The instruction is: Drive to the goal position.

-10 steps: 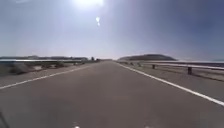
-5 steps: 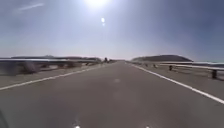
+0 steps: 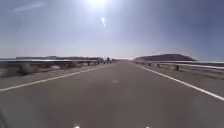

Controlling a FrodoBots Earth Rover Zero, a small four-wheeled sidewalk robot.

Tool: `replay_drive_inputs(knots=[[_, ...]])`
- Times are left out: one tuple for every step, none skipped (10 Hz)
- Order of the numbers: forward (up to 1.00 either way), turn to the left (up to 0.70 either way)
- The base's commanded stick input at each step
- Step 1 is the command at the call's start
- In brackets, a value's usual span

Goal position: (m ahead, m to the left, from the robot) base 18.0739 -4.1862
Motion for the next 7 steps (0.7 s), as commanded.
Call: replay_drive_inputs(knots=[[1.00, 0.00], [1.00, 0.00], [1.00, 0.00], [1.00, 0.00], [1.00, -0.17], [1.00, -0.05], [1.00, 0.00]])
